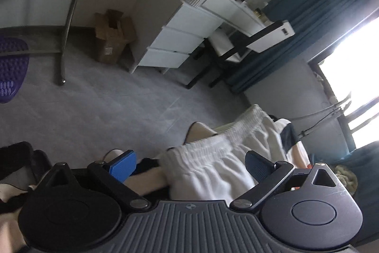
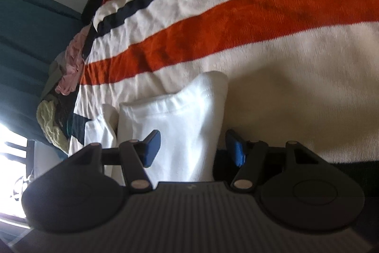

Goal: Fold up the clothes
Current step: 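Grasp the ribbed waistband with the left tool while the right tool grasps the fabric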

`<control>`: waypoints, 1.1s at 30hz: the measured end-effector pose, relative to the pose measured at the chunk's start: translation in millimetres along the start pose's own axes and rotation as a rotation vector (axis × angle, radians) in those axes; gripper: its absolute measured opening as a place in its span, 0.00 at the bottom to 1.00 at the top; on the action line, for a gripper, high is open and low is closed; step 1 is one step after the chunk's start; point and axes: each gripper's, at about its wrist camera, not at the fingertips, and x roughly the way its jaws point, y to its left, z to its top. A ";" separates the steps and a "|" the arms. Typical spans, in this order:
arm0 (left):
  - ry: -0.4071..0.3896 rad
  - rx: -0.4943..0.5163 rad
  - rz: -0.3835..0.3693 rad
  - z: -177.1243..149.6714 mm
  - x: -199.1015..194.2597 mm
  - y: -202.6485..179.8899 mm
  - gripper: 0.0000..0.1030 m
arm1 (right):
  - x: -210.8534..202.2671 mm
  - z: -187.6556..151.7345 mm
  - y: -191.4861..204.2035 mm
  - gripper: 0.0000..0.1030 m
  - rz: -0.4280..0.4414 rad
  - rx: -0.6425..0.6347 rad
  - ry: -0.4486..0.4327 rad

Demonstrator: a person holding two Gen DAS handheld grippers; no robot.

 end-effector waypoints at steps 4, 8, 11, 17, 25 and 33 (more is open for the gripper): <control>0.024 -0.051 -0.040 0.7 6.3 23.4 0.90 | -0.5 -2.4 -0.4 0.62 -0.008 -0.001 -0.003; 0.075 -0.061 -0.091 -9.7 20.0 31.9 0.88 | -1.0 -4.4 -1.2 0.62 -0.010 0.000 -0.006; 0.122 -0.058 -0.127 -22.4 32.9 32.1 0.81 | -3.7 -5.4 1.1 0.62 0.001 -0.017 -0.020; 0.133 -0.062 -0.181 -43.0 46.7 28.2 0.66 | -2.7 -6.2 -3.2 0.61 -0.011 0.002 -0.017; 0.104 -0.140 -0.255 -48.1 47.6 26.5 0.54 | -14.7 -7.4 -4.5 0.61 0.065 0.039 -0.102; 0.214 -0.162 -0.220 -54.4 69.9 15.8 0.58 | -10.1 -10.5 -4.3 0.61 0.046 0.040 -0.064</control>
